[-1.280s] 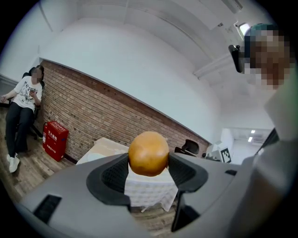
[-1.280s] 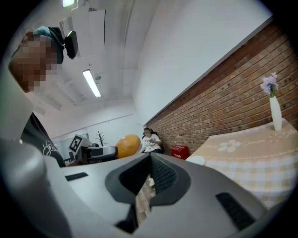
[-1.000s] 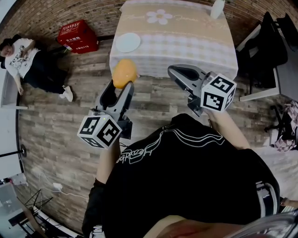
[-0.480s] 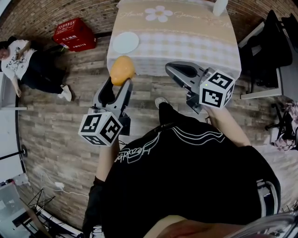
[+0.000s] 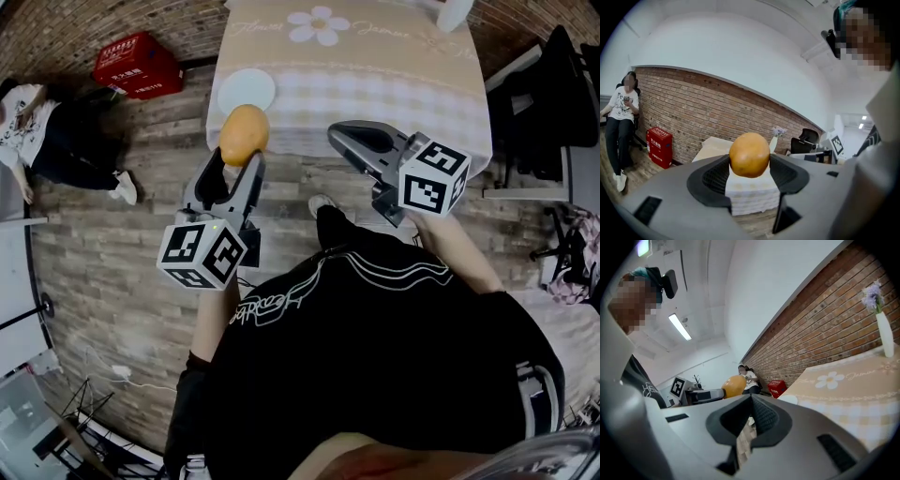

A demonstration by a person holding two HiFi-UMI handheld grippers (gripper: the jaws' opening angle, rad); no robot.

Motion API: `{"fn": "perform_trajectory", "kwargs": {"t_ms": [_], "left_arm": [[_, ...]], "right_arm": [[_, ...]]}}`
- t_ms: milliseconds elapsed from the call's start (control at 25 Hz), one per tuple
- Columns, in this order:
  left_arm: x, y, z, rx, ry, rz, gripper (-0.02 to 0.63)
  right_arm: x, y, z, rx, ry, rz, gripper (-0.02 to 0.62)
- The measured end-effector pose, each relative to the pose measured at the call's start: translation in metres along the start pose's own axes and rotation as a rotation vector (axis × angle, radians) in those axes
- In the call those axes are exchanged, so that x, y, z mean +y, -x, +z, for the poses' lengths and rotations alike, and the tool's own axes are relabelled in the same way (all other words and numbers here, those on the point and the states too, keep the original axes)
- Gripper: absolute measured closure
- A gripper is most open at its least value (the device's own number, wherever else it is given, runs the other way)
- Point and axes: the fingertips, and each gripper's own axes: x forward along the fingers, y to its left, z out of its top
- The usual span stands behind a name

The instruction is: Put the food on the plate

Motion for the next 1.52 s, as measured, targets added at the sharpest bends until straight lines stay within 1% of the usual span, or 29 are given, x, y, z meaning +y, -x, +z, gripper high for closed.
{"fn": "perform_trajectory", "kwargs": {"t_ms": [160, 320, 520, 760, 840, 1040, 1200, 1520], "left_arm": [[0.016, -0.023, 0.005, 0.011, 0.014, 0.008, 0.341], [0.035, -0.046, 0.008, 0.025, 0.008, 0.022, 0.341], [0.057, -0.069, 0.009, 0.033, 0.021, 0.032, 0.341], [0.084, -0.098, 0.002, 0.064, 0.008, 0.058, 0.341], [0.093, -0.107, -0.003, 0.076, -0.004, 0.068, 0.341], [0.117, -0.129, -0.021, 0.120, 0.014, 0.084, 0.341], [0.134, -0.145, -0.036, 0.153, 0.011, 0.102, 0.341], [0.157, -0.171, -0.061, 0.210, -0.005, 0.130, 0.341]], "right_arm": [[-0.023, -0.014, 0.005, 0.007, -0.017, -0.003, 0.598], [-0.045, -0.031, 0.009, 0.012, -0.033, -0.006, 0.598], [-0.068, -0.052, 0.009, 0.059, -0.040, -0.011, 0.598], [-0.089, -0.076, 0.000, 0.102, -0.064, -0.002, 0.598], [-0.097, -0.082, -0.004, 0.111, -0.072, -0.009, 0.598], [-0.118, -0.094, -0.014, 0.135, -0.098, -0.026, 0.598], [-0.131, -0.102, -0.019, 0.143, -0.116, -0.034, 0.598], [-0.152, -0.107, -0.031, 0.162, -0.151, -0.054, 0.598]]}}
